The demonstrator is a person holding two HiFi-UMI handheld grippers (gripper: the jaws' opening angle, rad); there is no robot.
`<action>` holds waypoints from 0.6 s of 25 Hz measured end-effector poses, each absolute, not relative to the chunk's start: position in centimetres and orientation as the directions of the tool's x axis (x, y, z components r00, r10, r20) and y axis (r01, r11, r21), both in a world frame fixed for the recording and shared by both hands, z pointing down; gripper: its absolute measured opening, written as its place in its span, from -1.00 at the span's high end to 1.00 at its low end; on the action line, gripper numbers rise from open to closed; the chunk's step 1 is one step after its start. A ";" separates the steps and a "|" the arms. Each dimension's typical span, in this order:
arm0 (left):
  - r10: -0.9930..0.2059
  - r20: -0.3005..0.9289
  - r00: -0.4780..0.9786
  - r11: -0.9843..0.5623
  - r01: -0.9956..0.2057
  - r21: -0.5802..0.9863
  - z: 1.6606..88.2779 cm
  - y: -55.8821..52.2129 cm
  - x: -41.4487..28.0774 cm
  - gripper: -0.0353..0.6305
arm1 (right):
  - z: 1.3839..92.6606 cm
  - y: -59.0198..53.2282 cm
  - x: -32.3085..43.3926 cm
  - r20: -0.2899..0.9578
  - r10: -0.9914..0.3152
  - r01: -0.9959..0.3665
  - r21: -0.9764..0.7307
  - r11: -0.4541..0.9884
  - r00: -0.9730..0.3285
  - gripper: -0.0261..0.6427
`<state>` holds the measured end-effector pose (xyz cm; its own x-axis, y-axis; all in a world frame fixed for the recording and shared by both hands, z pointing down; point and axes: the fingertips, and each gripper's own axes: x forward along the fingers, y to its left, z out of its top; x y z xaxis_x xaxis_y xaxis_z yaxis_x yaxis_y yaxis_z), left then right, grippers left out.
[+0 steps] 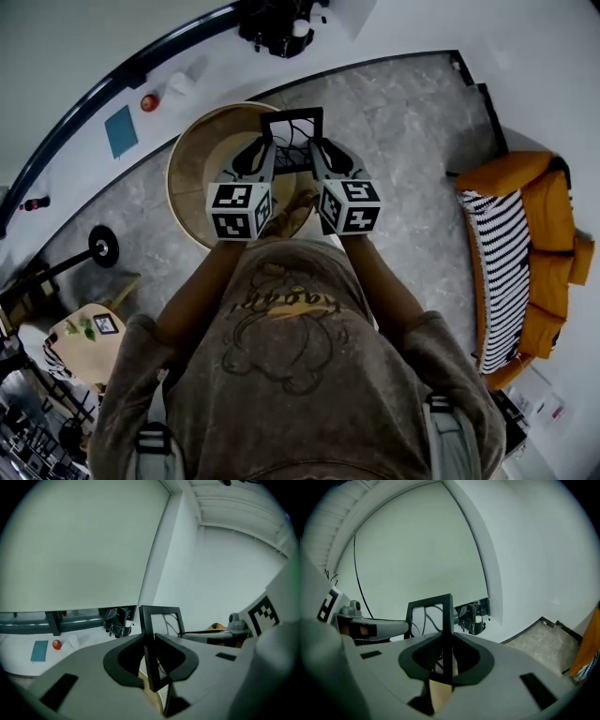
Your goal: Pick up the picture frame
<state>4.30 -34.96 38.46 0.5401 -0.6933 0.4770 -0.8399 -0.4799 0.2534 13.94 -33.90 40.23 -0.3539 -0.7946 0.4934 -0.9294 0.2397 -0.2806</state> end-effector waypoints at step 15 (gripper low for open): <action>-0.748 0.339 0.571 -0.533 -0.821 0.205 30.9 -32.9 4.5 0.65 | 33.2 -32.5 14.3 0.372 -0.860 -0.931 -0.241 0.273 -0.349 0.67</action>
<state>4.54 -32.92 30.90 0.5706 -0.7479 0.3392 -0.8208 -0.5332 0.2051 14.29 -32.50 33.24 -0.3489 -0.8604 0.3715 -0.9311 0.2735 -0.2412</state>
